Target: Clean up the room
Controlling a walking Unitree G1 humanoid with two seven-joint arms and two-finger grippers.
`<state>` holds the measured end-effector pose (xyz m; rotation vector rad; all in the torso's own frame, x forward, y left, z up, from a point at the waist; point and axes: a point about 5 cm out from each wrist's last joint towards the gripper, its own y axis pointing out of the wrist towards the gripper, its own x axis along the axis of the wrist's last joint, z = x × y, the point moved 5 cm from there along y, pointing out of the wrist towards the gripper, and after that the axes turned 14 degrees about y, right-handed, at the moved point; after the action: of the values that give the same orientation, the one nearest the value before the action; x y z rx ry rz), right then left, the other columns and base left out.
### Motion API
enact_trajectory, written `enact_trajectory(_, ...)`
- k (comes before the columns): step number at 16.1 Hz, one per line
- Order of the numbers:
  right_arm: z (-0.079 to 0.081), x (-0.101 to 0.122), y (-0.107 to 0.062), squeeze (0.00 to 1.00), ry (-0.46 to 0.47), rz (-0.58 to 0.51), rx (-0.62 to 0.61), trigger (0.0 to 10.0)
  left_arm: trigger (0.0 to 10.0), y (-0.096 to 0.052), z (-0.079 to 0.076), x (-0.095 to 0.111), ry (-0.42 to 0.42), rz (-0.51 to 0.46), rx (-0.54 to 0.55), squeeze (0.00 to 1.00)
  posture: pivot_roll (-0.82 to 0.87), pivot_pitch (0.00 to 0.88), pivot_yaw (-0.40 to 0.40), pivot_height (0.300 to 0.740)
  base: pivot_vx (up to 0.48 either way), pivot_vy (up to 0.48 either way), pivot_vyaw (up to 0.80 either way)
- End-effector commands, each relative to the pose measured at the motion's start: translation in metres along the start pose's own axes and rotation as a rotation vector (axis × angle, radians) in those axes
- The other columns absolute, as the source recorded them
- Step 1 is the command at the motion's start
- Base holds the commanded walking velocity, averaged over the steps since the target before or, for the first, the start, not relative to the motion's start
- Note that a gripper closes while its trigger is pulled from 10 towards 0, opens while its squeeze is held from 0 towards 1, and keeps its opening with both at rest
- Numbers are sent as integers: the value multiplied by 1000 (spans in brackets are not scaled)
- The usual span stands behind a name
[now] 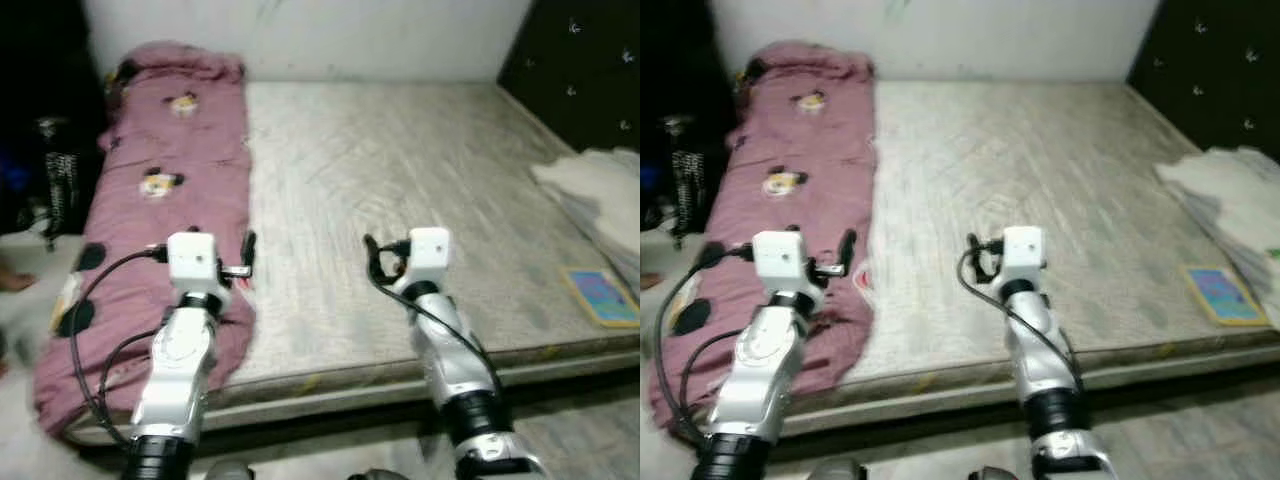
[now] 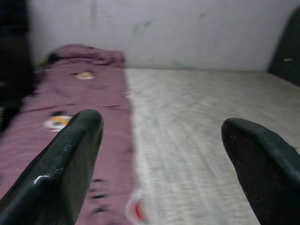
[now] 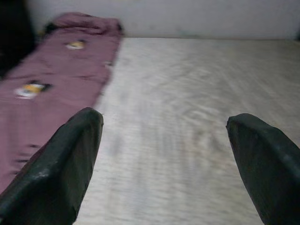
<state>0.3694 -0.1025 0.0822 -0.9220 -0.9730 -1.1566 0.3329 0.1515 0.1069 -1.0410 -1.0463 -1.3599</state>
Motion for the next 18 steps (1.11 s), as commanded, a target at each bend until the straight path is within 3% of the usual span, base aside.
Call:
enact_trajectory(1,-3,4,0,0,-17,-6,-2,10000,10000,2,-1,3,-6,-4,1,0,62,0,-37,740,0,480,0)
enact_trajectory(12,-3,4,1,0,-23,-4,-2,10000,10000,3,-1,4,-21,-4,15,0,59,0,-34,740,0,480,0)
enact_trajectory(14,-3,4,0,0,-22,-5,-3,10000,10000,3,-2,8,-8,-22,15,0,58,0,-34,740,0,0,0)
enact_trajectory(15,-3,4,1,0,-21,-6,-3,10000,10000,2,1,9,14,-28,31,0,58,0,-34,740,0,0,0)
enact_trajectory(17,-2,4,0,0,-18,-10,-3,10000,10000,-1,17,11,140,-15,140,0,60,0,-31,740,0,0,0)
enact_trajectory(18,-3,8,0,0,-20,-33,-6,10000,10000,-4,9,15,42,-79,-16,0,64,0,-30,740,0,0,0)
